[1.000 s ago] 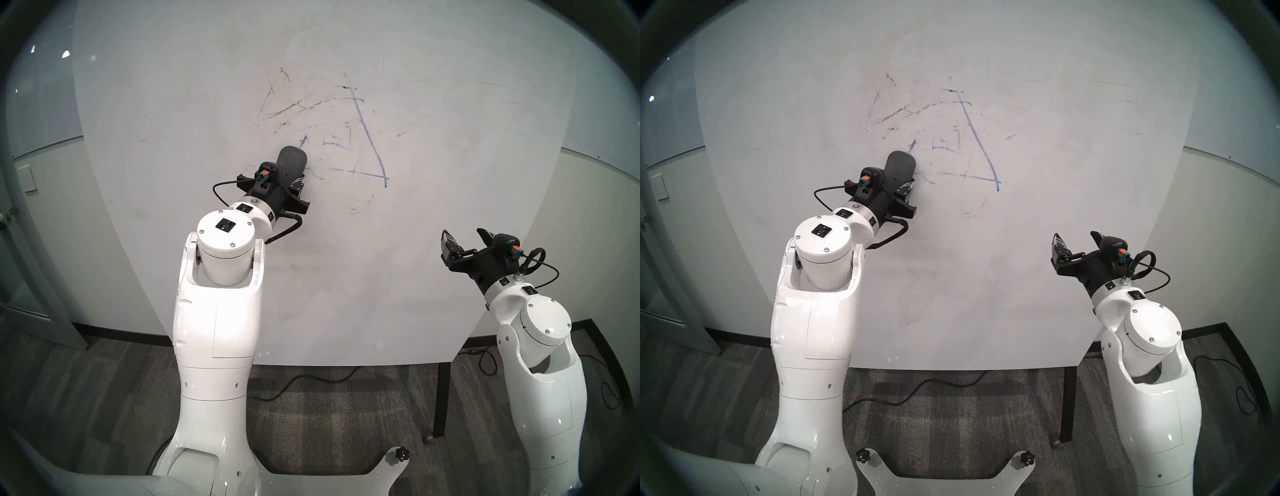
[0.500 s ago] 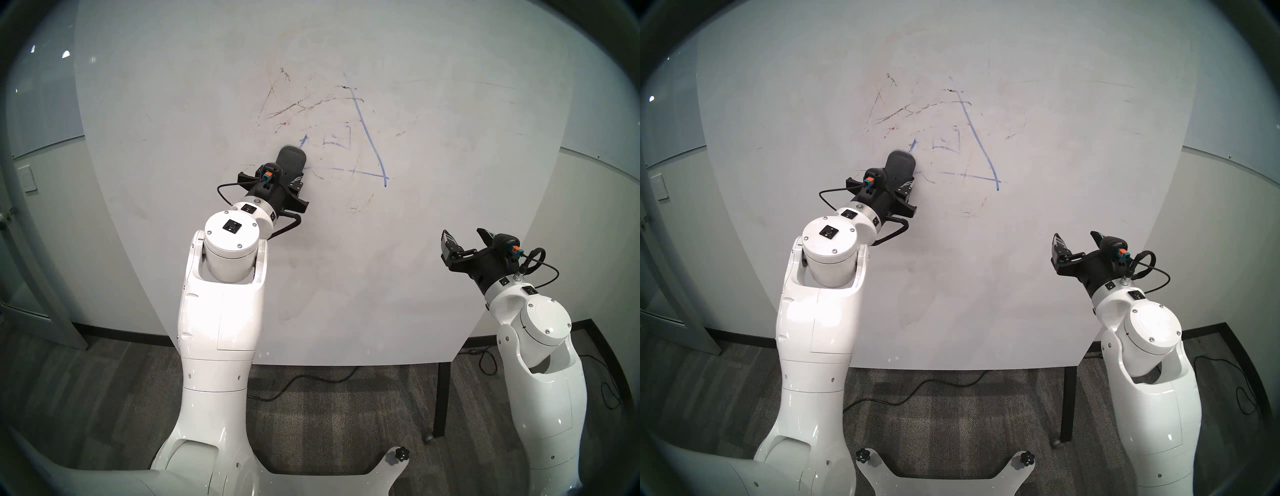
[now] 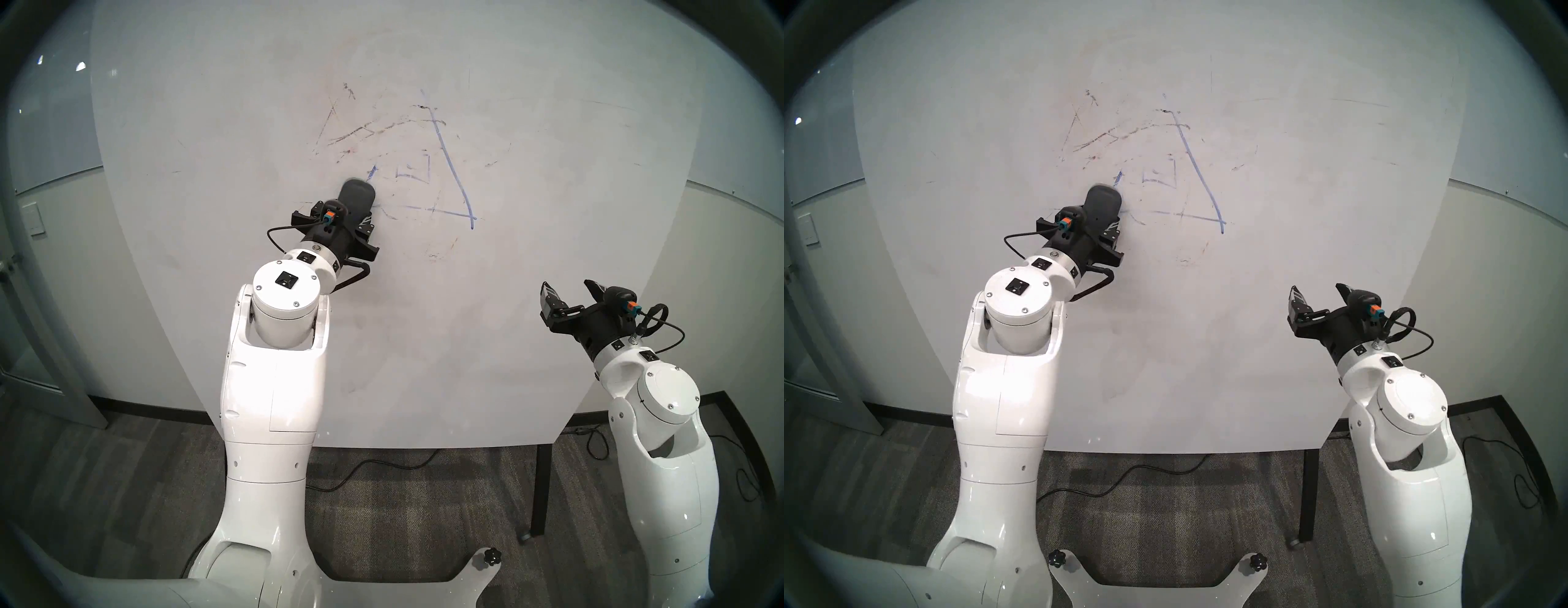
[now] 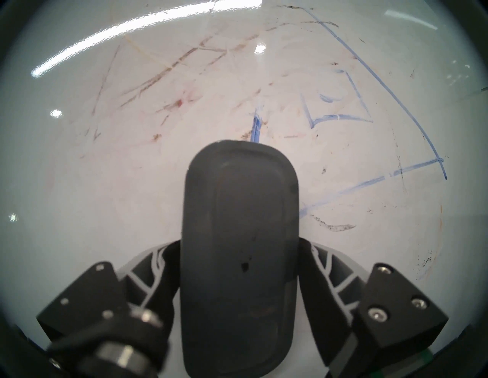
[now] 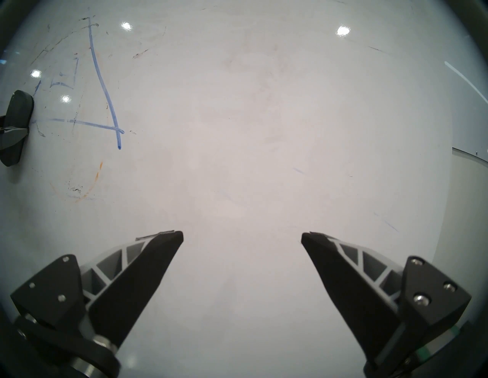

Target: Erase all marks on the whiteboard with the eraser

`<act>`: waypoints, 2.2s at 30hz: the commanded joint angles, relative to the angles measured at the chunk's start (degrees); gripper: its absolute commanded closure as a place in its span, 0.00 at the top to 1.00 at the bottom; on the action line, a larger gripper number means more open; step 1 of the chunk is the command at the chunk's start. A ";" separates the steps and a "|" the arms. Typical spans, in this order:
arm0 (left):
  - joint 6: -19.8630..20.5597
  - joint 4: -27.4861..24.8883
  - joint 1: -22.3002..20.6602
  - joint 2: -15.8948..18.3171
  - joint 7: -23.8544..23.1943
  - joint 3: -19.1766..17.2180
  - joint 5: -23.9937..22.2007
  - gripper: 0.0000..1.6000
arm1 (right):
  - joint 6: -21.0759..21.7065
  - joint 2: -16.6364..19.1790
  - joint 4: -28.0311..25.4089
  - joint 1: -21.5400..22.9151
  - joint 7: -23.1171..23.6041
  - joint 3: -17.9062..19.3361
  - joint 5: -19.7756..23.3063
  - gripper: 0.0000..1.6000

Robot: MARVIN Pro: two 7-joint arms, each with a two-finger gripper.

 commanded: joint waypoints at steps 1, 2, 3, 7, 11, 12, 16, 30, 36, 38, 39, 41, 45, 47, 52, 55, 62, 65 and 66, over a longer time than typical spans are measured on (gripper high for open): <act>-0.07 -1.71 -1.91 -0.85 1.72 -0.16 0.60 0.86 | -0.22 0.08 -1.25 0.44 0.10 -0.04 0.02 1.00; -0.12 -1.76 -1.87 -0.92 1.74 -0.13 0.69 0.86 | -0.22 0.08 -1.25 0.44 0.10 -0.04 0.02 1.00; -0.17 -1.80 -1.86 -0.99 1.76 -0.09 0.78 0.85 | -0.22 0.08 -1.25 0.44 0.10 -0.04 0.02 1.00; -0.29 -2.05 -1.81 -1.28 1.85 0.09 1.16 0.85 | -0.22 0.08 -1.24 0.44 0.10 -0.04 0.02 1.00; -0.46 -2.34 -1.72 -1.56 1.81 0.25 1.40 0.91 | -0.22 0.08 -1.24 0.44 0.10 -0.04 0.02 1.00; -0.51 -2.41 -1.69 -1.63 1.79 0.28 1.47 0.99 | -0.22 0.08 -1.24 0.44 0.10 -0.04 0.02 1.00; -0.49 -2.67 -1.70 -1.88 1.76 0.38 1.73 1.00 | -0.22 0.08 -1.24 0.44 0.10 -0.05 0.02 1.00; -0.92 -2.74 -1.72 -2.55 2.08 0.33 2.47 1.00 | -0.22 0.08 -1.24 0.44 0.10 -0.04 0.02 1.00; -1.30 -3.31 -1.80 -2.85 2.37 0.43 2.61 1.00 | -0.23 0.08 -1.23 0.44 0.10 -0.05 0.02 1.00; -1.30 -3.48 -1.89 -2.87 2.44 0.48 2.58 1.00 | -0.23 0.08 -1.22 0.45 0.10 -0.05 0.02 1.00; -1.45 -3.63 -1.89 -2.94 2.43 0.49 2.65 1.00 | -0.23 0.08 -1.22 0.45 0.10 -0.05 0.02 1.00; -1.45 -3.87 -1.88 -2.94 2.47 0.55 2.64 1.00 | -0.23 0.08 -1.22 0.45 0.10 -0.05 0.02 1.00; -1.55 -4.20 -1.81 -2.88 2.58 0.64 2.60 1.00 | -0.23 0.08 -1.22 0.45 0.10 -0.05 0.02 1.00; -1.52 -4.58 -1.69 -2.80 2.65 0.80 2.53 1.00 | -0.23 0.08 -1.22 0.45 0.10 -0.05 0.02 1.00; -2.13 -5.80 -1.37 -2.47 3.14 1.22 2.01 1.00 | -0.23 0.08 -1.23 0.44 0.10 -0.05 0.02 1.00; -2.16 -6.02 -1.36 -2.60 3.20 1.20 2.00 1.00 | -0.22 0.08 -1.23 0.44 0.10 -0.05 0.02 1.00; -2.03 -6.70 -1.23 -2.39 3.21 1.50 1.16 1.00 | -0.22 0.08 -1.24 0.44 0.10 -0.04 0.02 1.00; -1.37 -7.97 -0.48 -1.94 3.00 2.41 0.17 1.00 | -0.22 0.08 -1.24 0.44 0.10 -0.04 0.02 1.00; -1.04 -8.33 -0.21 -1.52 3.23 2.88 -0.30 1.00 | -0.22 0.08 -1.25 0.43 0.10 -0.04 0.02 1.00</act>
